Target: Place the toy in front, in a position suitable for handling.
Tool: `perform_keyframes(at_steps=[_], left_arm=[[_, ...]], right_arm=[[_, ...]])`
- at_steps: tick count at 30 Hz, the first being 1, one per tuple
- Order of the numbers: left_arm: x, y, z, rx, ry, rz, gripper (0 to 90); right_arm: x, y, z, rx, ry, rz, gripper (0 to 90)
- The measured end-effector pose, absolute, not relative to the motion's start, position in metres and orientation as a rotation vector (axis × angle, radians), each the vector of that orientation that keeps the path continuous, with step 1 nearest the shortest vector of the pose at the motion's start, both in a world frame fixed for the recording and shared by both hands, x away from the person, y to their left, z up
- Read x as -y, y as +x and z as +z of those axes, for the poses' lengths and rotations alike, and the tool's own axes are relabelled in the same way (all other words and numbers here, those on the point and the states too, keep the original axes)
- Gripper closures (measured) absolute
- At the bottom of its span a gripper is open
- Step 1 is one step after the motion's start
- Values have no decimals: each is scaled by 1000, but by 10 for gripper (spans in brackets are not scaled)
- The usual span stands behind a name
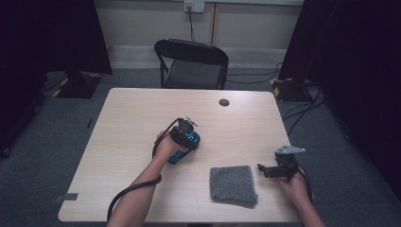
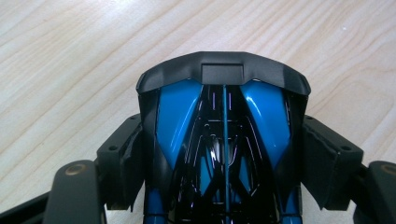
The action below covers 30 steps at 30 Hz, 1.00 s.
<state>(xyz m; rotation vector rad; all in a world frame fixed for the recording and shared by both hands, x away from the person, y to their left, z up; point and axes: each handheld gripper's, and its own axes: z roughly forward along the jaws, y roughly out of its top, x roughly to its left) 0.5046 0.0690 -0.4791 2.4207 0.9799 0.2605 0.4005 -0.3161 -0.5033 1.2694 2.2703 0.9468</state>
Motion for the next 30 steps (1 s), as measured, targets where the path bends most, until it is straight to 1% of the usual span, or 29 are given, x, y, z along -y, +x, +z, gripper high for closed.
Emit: perform_keyframes(at_steps=[5,11,30], left_arm=[[-64,506,-480,-956,2423,264,256],[-58,508,-481,-944,2419,238,256],[-62,507,-484,-946,2376,229,251]], right_arm=[[316,401,-503,-2270,1269,947,48],[316,401,-503,-2270,1269,947,48],[316,401,-503,-2271,1269,947,48]])
